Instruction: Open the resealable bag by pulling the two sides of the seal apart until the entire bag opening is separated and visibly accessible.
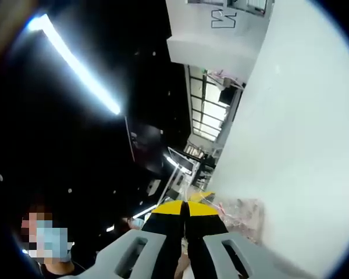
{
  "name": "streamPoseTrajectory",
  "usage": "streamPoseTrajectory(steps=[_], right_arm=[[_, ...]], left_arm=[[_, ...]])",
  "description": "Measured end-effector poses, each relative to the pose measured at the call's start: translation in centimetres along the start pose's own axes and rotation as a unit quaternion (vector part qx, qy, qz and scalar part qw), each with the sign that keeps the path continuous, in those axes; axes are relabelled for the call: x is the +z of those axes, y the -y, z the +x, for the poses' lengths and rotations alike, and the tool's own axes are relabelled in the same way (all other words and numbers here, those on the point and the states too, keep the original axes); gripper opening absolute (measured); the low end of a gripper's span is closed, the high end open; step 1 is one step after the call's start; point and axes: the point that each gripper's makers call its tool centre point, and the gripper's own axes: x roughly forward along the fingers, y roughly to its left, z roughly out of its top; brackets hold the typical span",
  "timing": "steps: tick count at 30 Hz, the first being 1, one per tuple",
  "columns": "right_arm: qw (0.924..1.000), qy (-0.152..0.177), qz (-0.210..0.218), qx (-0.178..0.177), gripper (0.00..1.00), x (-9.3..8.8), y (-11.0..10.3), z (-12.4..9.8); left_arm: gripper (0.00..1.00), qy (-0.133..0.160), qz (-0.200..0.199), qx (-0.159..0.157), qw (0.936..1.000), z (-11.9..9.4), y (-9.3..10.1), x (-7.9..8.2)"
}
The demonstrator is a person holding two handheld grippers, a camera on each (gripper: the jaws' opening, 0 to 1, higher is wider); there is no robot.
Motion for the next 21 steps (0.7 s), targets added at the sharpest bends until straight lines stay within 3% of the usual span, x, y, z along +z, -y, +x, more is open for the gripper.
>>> streamPoseTrajectory(steps=[21], right_arm=[[0.9986, 0.051, 0.013, -0.002, 0.0, 2.1, 0.3, -0.6]], left_arm=[[0.4, 0.0, -0.007, 0.002, 1.0, 0.0, -0.1, 0.0]])
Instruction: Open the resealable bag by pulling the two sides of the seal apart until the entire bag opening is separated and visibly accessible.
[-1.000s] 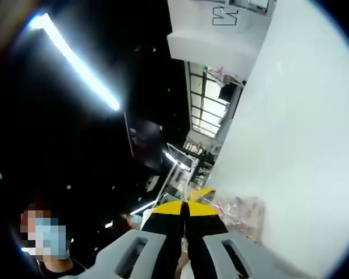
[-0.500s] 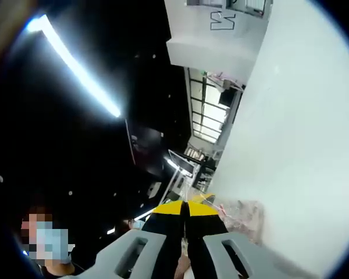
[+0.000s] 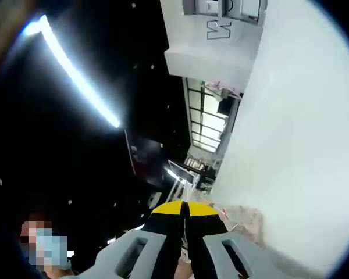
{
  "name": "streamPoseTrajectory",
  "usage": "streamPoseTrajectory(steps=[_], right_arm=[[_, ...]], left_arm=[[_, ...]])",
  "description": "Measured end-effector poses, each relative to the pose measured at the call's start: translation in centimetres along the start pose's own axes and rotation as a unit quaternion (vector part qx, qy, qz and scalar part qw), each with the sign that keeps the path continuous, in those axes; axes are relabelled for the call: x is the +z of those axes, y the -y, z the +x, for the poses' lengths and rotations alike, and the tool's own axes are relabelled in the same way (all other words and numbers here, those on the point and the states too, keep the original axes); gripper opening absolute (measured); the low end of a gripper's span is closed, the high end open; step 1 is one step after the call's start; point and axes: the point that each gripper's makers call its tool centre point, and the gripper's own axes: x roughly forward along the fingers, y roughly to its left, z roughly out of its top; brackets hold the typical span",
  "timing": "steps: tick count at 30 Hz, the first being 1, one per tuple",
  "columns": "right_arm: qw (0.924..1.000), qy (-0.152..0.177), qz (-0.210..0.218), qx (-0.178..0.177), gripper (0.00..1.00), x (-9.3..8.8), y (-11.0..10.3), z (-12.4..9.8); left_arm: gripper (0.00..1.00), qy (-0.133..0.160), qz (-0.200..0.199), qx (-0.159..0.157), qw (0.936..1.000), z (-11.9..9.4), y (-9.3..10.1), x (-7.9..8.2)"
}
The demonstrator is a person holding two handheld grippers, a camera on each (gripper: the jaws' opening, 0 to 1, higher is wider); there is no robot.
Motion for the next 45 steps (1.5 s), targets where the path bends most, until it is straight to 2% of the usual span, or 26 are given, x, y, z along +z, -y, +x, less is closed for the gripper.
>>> streamPoseTrajectory(steps=[8, 25, 29, 34, 38, 45], right_arm=[[0.9998, 0.02, 0.007, -0.002, 0.0, 0.6, 0.0, -0.5], [0.9984, 0.055, 0.006, -0.006, 0.0, 0.3, -0.5, -1.2], [0.9983, 0.058, 0.006, -0.005, 0.0, -0.2, -0.7, -1.2], [0.9981, 0.061, 0.005, -0.003, 0.0, -0.3, -0.9, -1.2], [0.9981, 0.062, 0.003, -0.005, 0.0, -0.4, -0.8, -1.2], [0.998, 0.062, 0.002, -0.005, 0.0, -0.5, -0.8, -1.2]], left_arm=[[0.4, 0.002, -0.001, 0.0, 1.0, 0.0, 0.0, 0.2], [0.4, 0.014, -0.008, 0.004, 0.9999, -0.3, 0.0, 0.7], [0.4, 0.015, -0.002, 0.01, 0.9998, -0.5, 0.1, 1.0], [0.4, 0.034, -0.022, 0.018, 0.999, -1.0, -0.3, 1.9], [0.4, 0.034, -0.024, 0.02, 0.9989, -0.9, -0.3, 1.9], [0.4, 0.048, -0.035, 0.022, 0.998, -1.0, -0.8, 2.9]])
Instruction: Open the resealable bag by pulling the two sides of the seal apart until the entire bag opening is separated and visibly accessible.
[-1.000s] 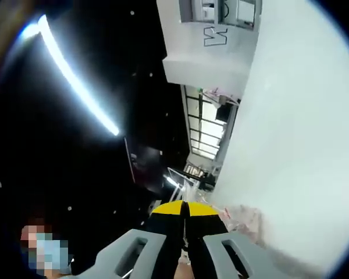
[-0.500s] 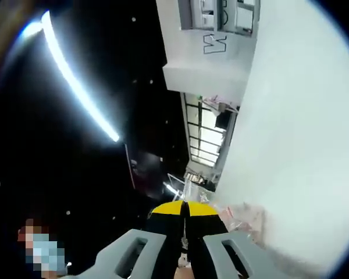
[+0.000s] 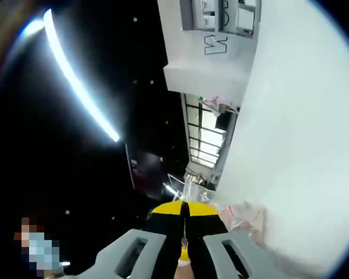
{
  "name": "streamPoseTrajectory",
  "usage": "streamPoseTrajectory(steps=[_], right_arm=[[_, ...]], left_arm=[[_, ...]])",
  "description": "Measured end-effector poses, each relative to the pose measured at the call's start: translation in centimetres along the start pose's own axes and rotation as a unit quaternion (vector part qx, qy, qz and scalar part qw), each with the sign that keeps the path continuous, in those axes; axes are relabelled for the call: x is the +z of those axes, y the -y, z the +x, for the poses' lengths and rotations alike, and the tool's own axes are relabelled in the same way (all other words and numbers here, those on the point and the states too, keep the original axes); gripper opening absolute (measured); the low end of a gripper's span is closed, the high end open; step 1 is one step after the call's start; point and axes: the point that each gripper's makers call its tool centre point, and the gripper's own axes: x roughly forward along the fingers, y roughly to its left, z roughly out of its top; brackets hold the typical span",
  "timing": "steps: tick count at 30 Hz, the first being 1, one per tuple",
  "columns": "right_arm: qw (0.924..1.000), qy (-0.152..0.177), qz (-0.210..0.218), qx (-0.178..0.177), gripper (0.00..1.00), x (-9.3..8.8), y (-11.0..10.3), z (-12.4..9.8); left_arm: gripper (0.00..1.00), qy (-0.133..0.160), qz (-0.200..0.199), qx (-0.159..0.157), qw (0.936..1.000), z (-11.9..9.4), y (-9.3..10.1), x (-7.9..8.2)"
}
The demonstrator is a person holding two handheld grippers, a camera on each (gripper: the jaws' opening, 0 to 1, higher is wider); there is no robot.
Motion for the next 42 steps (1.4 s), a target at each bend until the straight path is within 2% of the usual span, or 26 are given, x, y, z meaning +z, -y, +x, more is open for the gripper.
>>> streamPoseTrajectory(steps=[11, 17, 25, 33, 42], right_arm=[[1.0, -0.001, 0.0, 0.0, 0.0, -0.1, 0.0, 0.0], [1.0, -0.002, 0.001, -0.001, 0.0, 0.1, 0.2, 0.0], [1.0, -0.004, -0.002, -0.001, 0.0, -0.7, -0.2, -0.1], [1.0, -0.005, -0.002, 0.0, 0.0, -0.6, -0.2, 0.0], [1.0, -0.003, -0.002, 0.0, 0.0, -0.4, -0.1, 0.0]], left_arm=[[0.4, -0.002, 0.002, -0.002, 1.0, 0.2, 0.0, 0.3], [0.4, 0.003, 0.004, -0.005, 1.0, 0.3, 0.1, 1.2], [0.4, 0.002, 0.019, -0.008, 0.9998, 0.6, 0.5, 2.1], [0.4, 0.005, 0.015, -0.007, 0.9999, 0.8, 0.4, 2.6], [0.4, 0.015, 0.015, -0.008, 0.9997, 1.2, 0.3, 3.9]])
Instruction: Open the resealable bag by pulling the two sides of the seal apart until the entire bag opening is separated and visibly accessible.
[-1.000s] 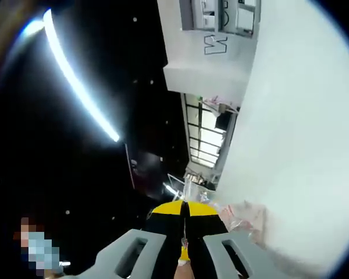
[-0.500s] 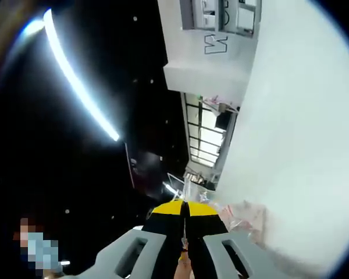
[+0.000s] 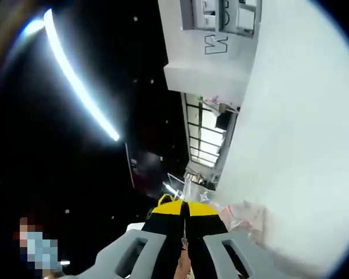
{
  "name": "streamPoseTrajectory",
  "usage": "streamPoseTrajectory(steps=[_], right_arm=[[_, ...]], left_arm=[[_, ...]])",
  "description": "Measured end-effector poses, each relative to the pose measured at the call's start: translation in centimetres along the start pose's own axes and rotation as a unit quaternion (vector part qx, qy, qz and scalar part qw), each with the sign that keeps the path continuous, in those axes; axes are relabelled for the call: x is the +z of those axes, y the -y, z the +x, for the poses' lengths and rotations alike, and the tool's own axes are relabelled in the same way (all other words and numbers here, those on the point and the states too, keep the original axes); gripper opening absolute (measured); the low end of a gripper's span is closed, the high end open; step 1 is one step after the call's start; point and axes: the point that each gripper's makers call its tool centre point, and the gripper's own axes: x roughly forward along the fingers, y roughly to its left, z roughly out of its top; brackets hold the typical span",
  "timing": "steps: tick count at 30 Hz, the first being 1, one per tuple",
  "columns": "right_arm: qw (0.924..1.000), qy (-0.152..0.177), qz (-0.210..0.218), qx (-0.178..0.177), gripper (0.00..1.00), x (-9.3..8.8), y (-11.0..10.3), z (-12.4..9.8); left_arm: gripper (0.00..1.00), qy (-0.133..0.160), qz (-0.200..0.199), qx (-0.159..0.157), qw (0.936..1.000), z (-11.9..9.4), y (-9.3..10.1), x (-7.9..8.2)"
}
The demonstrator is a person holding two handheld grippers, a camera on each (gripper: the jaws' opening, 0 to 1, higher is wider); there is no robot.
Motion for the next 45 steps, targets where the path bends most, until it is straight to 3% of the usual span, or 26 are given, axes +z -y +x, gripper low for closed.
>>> streamPoseTrajectory(steps=[7, 14, 17, 23, 27, 30, 36, 45], right_arm=[[1.0, -0.001, -0.001, -0.002, 0.0, 0.5, 0.3, 0.1], [1.0, -0.001, -0.003, -0.002, 0.0, 0.5, 0.3, 0.2], [1.0, -0.001, -0.004, -0.003, 0.0, 0.8, 0.5, 0.2], [1.0, -0.001, -0.003, -0.002, 0.0, 0.7, 0.4, 0.2], [1.0, 0.0, -0.006, -0.003, 0.0, 0.6, 0.4, 0.3], [1.0, -0.001, -0.008, -0.004, 0.0, 0.5, 0.4, 0.3], [0.9999, -0.003, -0.016, -0.006, 0.0, 0.4, 0.3, 0.3], [0.9997, -0.005, -0.021, -0.008, 0.0, -0.1, 0.2, 0.3]], left_arm=[[0.4, -0.004, -0.014, 0.005, 0.9999, 0.0, -0.3, 0.0], [0.41, -0.008, -0.048, 0.0, 0.9988, 0.1, -0.3, -0.4], [0.41, -0.007, -0.081, -0.003, 0.9967, 0.2, -0.3, -0.4], [0.4, -0.009, -0.08, -0.002, 0.9967, 0.2, -0.3, -0.3], [0.37, -0.02, -0.112, -0.001, 0.9936, 0.3, -0.5, -0.7], [0.37, -0.027, -0.146, -0.005, 0.9888, 0.4, -0.3, -0.9], [0.37, -0.055, -0.257, -0.014, 0.9647, 0.9, 0.2, -1.7], [0.36, -0.08, -0.295, -0.017, 0.9521, 0.8, 0.5, -2.3]])
